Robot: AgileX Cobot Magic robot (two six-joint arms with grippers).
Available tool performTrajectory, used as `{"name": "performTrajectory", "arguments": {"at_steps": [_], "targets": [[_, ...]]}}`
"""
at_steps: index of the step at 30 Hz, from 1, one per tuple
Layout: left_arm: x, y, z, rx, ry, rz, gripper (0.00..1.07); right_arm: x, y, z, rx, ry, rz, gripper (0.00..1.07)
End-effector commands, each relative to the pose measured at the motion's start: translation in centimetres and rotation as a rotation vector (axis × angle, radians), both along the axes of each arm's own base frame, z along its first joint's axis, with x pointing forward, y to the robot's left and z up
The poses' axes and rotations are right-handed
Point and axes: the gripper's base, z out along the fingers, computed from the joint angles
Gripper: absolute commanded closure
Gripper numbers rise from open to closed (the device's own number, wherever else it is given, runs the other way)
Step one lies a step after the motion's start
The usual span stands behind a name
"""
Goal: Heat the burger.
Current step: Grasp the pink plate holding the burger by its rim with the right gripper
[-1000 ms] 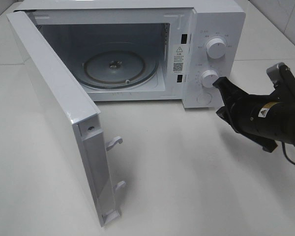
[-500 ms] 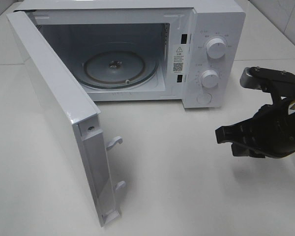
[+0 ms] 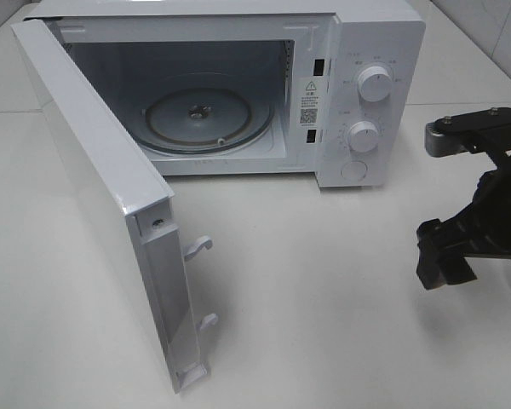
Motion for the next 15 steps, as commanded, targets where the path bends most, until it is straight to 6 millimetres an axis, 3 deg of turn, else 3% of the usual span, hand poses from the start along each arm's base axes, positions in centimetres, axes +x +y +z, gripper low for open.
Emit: {"name": "performTrajectory", "arguments": {"at_steps": [1, 7, 15], "targets": [[-0.2, 0.0, 0.1, 0.000, -0.028, 0.000, 0.04, 0.5, -1.5, -0.2, -0.023, 0.026, -0.057, 0.07], [-0.2, 0.0, 0.1, 0.000, -0.028, 0.000, 0.04, 1.5, -5.0, -2.5, -0.088, 0.159, -0.143, 0.08], [-0.2, 0.0, 0.1, 0.000, -0.028, 0.000, 0.04, 3.0, -8.5, -4.6, -0.091, 0.166, -0.221, 0.10]]}}
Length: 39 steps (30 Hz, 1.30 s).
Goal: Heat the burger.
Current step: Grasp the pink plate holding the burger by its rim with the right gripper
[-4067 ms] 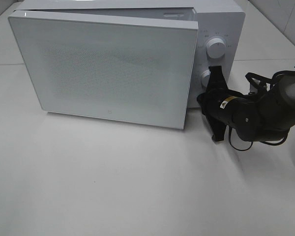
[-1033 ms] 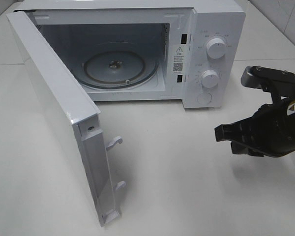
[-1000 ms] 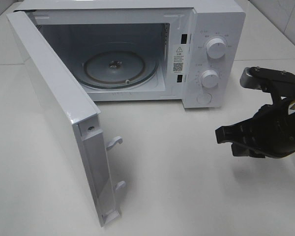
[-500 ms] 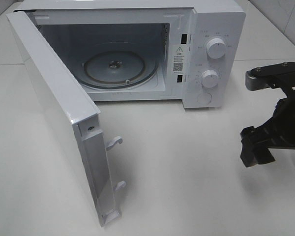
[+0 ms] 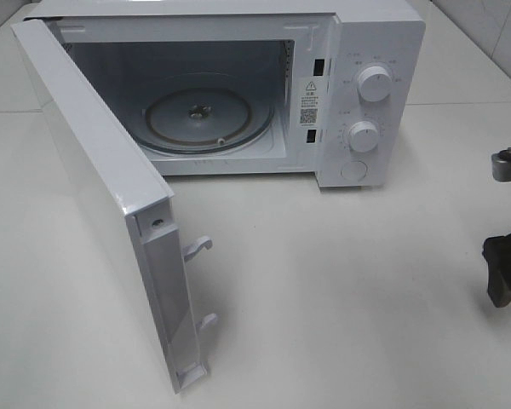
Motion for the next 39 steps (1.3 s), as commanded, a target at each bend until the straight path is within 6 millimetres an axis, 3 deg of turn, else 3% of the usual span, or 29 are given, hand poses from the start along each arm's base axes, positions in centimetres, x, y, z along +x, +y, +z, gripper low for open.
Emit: {"name": "performTrajectory", "arguments": {"at_steps": [1, 8, 14, 25, 31, 36, 38, 39], "targets": [[-0.2, 0.0, 0.1, 0.000, -0.028, 0.000, 0.04, 0.7, -0.9, -0.4, -0.006, -0.018, -0.006, 0.10], [-0.2, 0.0, 0.1, 0.000, -0.028, 0.000, 0.04, 3.5, -3.1, -1.8, -0.006, -0.002, -0.057, 0.11], [-0.2, 0.0, 0.1, 0.000, -0.028, 0.000, 0.04, 4.6, -4.5, -3.0, 0.003, 0.022, -0.106, 0.12], [-0.2, 0.0, 0.1, 0.000, -0.028, 0.000, 0.04, 4.5, -5.9, -5.0, 0.050, 0.082, -0.136, 0.14], [-0.2, 0.0, 0.1, 0.000, -0.028, 0.000, 0.04, 4.6, -5.9, -5.1, 0.049, 0.076, -0.133, 0.16], [-0.2, 0.0, 0.1, 0.000, -0.028, 0.000, 0.04, 4.5, -5.9, -5.1, 0.048, 0.087, -0.113, 0.24], [-0.2, 0.0, 0.1, 0.000, -0.028, 0.000, 0.04, 4.4, -5.9, -5.1, 0.047, 0.096, -0.097, 0.41], [-0.2, 0.0, 0.1, 0.000, -0.028, 0.000, 0.04, 4.4, -5.9, -5.1, 0.047, 0.096, -0.097, 0.41]]}}
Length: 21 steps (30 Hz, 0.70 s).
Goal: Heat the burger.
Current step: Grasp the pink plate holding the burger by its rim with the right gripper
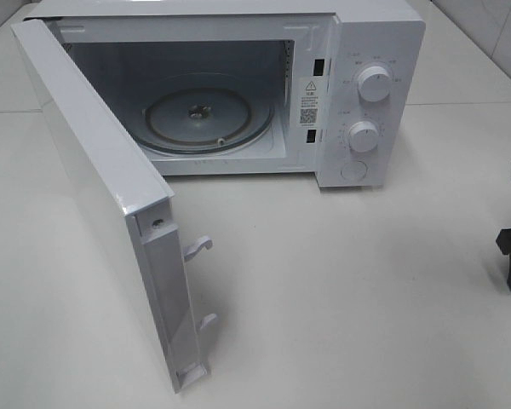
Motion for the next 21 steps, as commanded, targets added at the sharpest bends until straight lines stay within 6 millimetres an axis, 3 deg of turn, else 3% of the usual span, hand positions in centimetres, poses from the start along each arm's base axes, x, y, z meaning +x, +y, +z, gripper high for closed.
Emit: {"name": "performTrajectory", "arguments": {"at_steps": [1, 2, 3, 4, 5, 6, 21], "targets": [[-0.20, -0.01, 0.08, 0.000, -0.028, 0.000, 0.04, -0.15, -0.18, -0.37, 0.008, 0.021, 0.010, 0.58], [-0.20, -0.01, 0.08, 0.000, -0.028, 0.000, 0.04, -0.15, -0.18, -0.37, 0.008, 0.021, 0.010, 0.58], [-0.20, -0.01, 0.08, 0.000, -0.028, 0.000, 0.04, -0.18, -0.17, -0.37, 0.008, 0.025, 0.010, 0.77], [-0.20, -0.01, 0.08, 0.000, -0.028, 0.000, 0.04, -0.19, -0.17, -0.37, 0.008, 0.026, 0.009, 0.88], [-0.20, -0.01, 0.08, 0.000, -0.028, 0.000, 0.04, -0.19, -0.17, -0.37, 0.008, 0.026, 0.009, 0.88], [-0.20, -0.01, 0.08, 0.000, -0.028, 0.000, 0.04, -0.26, -0.16, -0.37, 0.010, 0.034, 0.005, 1.07], [-0.20, -0.01, 0.08, 0.000, -0.028, 0.000, 0.04, -0.30, -0.27, -0.36, -0.009, 0.034, -0.069, 1.07]]}}
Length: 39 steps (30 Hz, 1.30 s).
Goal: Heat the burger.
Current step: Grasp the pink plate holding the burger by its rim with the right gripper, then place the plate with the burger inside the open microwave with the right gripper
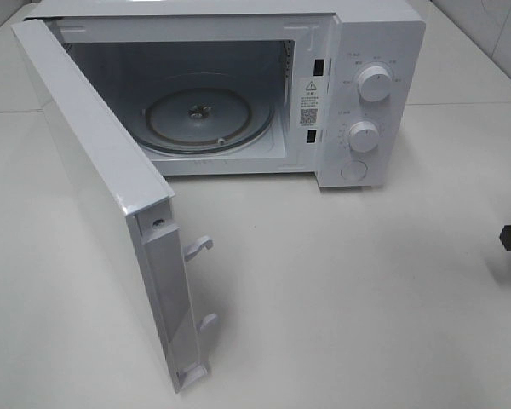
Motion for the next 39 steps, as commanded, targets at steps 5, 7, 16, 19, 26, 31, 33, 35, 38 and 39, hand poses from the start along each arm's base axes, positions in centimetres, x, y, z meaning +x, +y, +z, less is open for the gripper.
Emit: {"name": "performTrajectory", "arguments": {"at_steps": [5, 7, 16, 19, 26, 31, 33, 35, 38, 39], "targets": [[-0.2, 0.0, 0.1, 0.000, -0.028, 0.000, 0.04, -0.2, 1.2, 0.3, -0.038, 0.016, -0.011, 1.07], [-0.2, 0.0, 0.1, 0.000, -0.028, 0.000, 0.04, -0.3, 1.5, 0.6, -0.046, 0.021, -0.005, 1.07], [-0.2, 0.0, 0.1, 0.000, -0.028, 0.000, 0.04, -0.7, 4.0, 3.4, -0.171, 0.013, 0.070, 1.07], [-0.2, 0.0, 0.1, 0.000, -0.028, 0.000, 0.04, -1.2, 5.1, 4.7, -0.234, 0.010, 0.116, 1.07], [-0.2, 0.0, 0.1, 0.000, -0.028, 0.000, 0.04, -2.9, 6.8, 6.0, -0.286, -0.036, 0.181, 1.07], [-0.2, 0.0, 0.1, 0.000, -0.028, 0.000, 0.04, -5.6, 8.0, 6.3, -0.380, -0.046, 0.257, 1.07], [-0.2, 0.0, 0.1, 0.000, -0.028, 0.000, 0.04, -6.5, 8.6, 6.5, -0.408, -0.044, 0.298, 1.07], [-0.2, 0.0, 0.1, 0.000, -0.028, 0.000, 0.04, -7.4, 9.1, 6.6, -0.425, -0.037, 0.332, 1.07], [-0.2, 0.0, 0.1, 0.000, -0.028, 0.000, 0.04, -8.5, 10.2, 6.8, -0.436, -0.041, 0.387, 1.07], [-0.2, 0.0, 0.1, 0.000, -0.028, 0.000, 0.04, -8.5, 10.2, 6.8, -0.436, -0.041, 0.387, 1.07]]}}
